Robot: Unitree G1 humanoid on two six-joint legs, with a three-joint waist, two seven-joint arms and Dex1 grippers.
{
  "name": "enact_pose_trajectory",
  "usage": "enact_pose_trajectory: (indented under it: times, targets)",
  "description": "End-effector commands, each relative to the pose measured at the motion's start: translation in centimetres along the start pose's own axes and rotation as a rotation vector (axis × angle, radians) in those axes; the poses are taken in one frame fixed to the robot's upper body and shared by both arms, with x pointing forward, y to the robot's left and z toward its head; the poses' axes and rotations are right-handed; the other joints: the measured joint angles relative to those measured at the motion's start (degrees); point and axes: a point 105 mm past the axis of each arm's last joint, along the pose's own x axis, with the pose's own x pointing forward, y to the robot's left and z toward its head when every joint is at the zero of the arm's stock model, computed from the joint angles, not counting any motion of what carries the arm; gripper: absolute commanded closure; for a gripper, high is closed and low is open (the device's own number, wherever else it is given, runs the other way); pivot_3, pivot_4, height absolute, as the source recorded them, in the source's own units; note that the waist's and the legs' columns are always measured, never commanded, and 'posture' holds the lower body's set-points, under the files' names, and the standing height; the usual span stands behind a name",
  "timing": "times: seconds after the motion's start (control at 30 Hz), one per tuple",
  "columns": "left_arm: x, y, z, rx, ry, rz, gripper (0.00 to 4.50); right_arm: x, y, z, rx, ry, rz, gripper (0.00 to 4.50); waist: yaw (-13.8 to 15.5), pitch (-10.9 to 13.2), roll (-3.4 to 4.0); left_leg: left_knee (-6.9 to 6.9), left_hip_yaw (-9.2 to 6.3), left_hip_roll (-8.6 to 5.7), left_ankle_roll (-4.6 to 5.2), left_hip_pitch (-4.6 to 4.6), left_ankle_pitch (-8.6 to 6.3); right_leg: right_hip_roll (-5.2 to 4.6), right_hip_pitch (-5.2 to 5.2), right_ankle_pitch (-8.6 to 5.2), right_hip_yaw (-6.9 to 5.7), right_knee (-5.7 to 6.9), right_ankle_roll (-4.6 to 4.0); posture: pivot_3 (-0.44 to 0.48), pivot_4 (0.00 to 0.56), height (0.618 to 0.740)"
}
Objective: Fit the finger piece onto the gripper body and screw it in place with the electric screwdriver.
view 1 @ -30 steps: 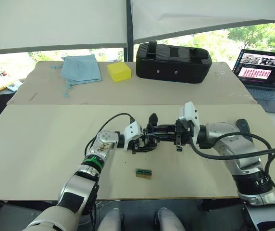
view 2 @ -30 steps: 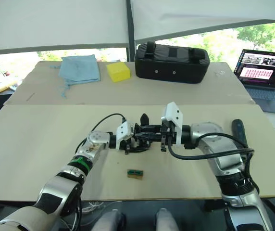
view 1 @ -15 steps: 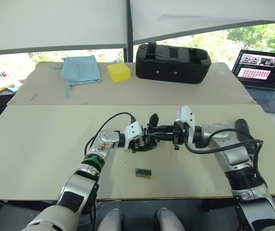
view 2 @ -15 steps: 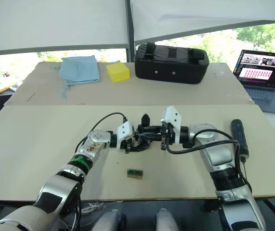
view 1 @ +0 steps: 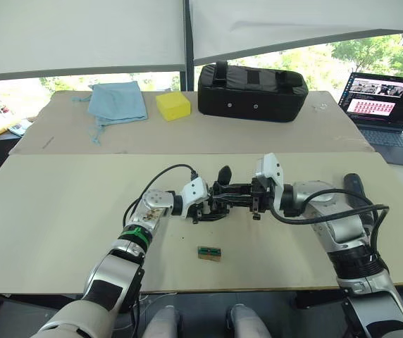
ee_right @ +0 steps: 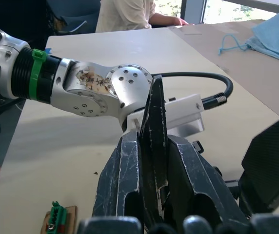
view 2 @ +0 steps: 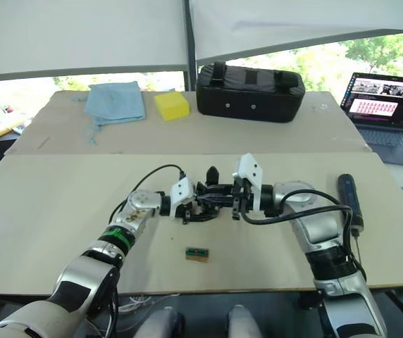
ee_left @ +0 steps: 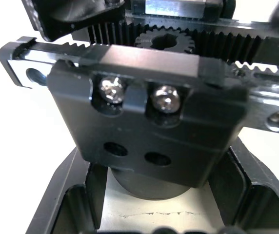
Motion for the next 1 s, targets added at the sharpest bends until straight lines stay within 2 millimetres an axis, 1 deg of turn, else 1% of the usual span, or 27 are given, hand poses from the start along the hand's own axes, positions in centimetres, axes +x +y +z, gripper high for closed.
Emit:
enact_pose_trajectory:
  times: [0.03,0.17,0.4,0.5,0.73,1.0]
  targets:
    - [-0.2,0.1,-0.3,0.001,0.020,-0.001,2.17,-0.1,0.1,1.0,-0.027,-0.032,0.002,4.16,0.00,0.00,0.00,0.00,0.00,0.00,0.00,0.00,0.00,0.00,0.00,0.00,0.00,0.00,0.00,0.000,0.150,0.740]
    - [-0.3,0.1,-0.3,0.001,0.018,-0.003,2.17,-0.1,0.2,0.6,-0.021,-0.015,0.009,4.16,0.00,0.00,0.00,0.00,0.00,0.00,0.00,0.00,0.00,0.00,0.00,0.00,0.00,0.00,0.00,0.000,0.150,0.740]
    - [-0.3,0.2,-0.1,0.001,0.011,-0.001,2.17,-0.8,0.1,-3.1,0.050,0.111,0.008,4.16,-0.01,-0.04,-0.02,-0.01,0.02,0.01,0.00,0.05,0.00,0.01,0.04,0.00,0.01,-0.01,0.00,0.000,0.150,0.740]
    - [-0.3,0.1,-0.1,0.000,0.011,-0.004,2.17,-1.0,-0.3,-3.9,0.071,0.120,-0.019,4.16,-0.01,-0.07,-0.03,-0.01,0.02,0.02,0.00,0.08,0.00,0.02,0.08,0.00,0.01,-0.02,0.00,0.000,0.150,0.740]
    - [-0.5,0.1,-0.3,-0.001,0.014,-0.006,2.17,-1.0,-1.3,-4.1,0.098,0.108,-0.052,4.16,-0.05,-0.15,-0.04,-0.01,0.02,0.02,0.00,0.14,0.00,0.02,0.12,0.00,0.02,0.00,0.00,0.000,0.150,0.740]
    - [-0.5,0.2,-0.2,0.005,0.011,-0.002,2.17,-0.3,-1.4,-4.4,0.113,0.114,-0.021,4.16,-0.16,-0.22,-0.05,-0.03,0.03,0.05,0.00,0.28,0.00,0.04,0.22,0.00,0.03,0.01,-0.01,0.000,0.150,0.740]
